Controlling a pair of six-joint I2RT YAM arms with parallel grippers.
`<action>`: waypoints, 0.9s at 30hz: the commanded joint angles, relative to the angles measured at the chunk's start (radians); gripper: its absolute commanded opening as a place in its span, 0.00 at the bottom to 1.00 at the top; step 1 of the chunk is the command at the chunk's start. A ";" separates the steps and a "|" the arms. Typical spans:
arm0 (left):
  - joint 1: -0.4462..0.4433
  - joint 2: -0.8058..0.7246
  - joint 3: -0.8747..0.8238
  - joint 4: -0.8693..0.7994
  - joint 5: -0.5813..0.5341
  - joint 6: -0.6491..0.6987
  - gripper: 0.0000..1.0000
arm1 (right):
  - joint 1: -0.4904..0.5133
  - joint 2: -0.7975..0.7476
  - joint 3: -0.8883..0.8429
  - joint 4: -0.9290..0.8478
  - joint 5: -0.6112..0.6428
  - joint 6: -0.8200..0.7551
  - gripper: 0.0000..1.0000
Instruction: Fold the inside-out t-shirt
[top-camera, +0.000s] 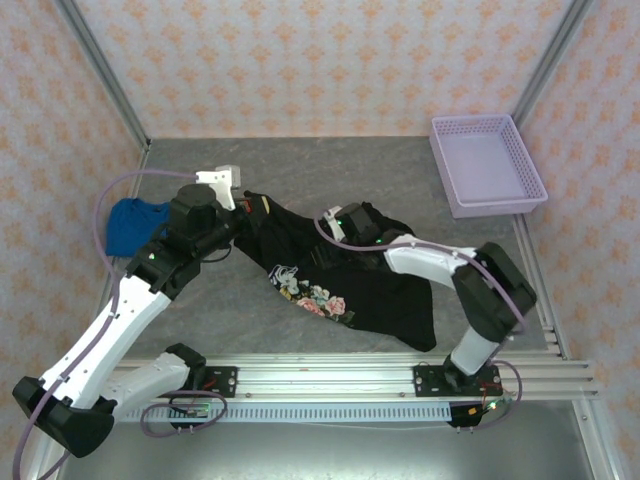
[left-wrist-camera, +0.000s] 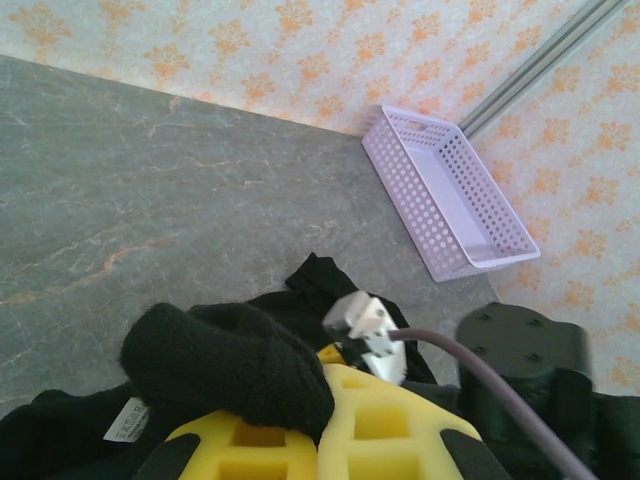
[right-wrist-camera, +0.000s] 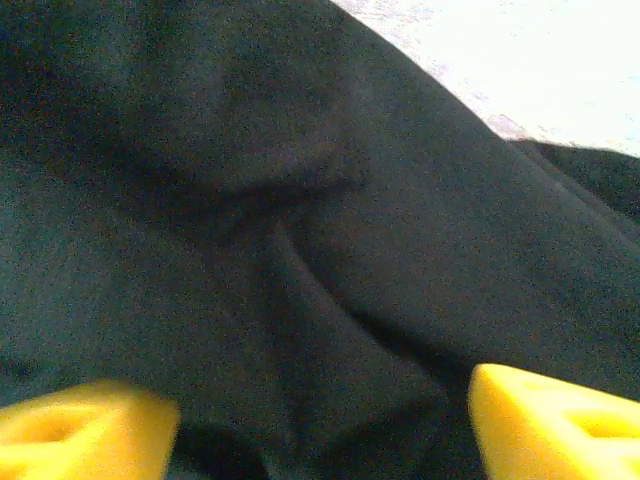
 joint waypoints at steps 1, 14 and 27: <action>0.007 -0.004 -0.001 0.010 0.013 0.028 0.00 | 0.005 0.057 0.096 0.103 -0.020 -0.032 0.60; 0.012 -0.033 -0.049 0.029 -0.037 0.022 0.00 | -0.151 -0.612 -0.081 -0.288 0.019 0.052 0.00; 0.012 0.046 -0.222 -0.021 0.048 -0.078 0.00 | -0.144 -0.853 -0.272 -0.554 0.165 0.239 0.17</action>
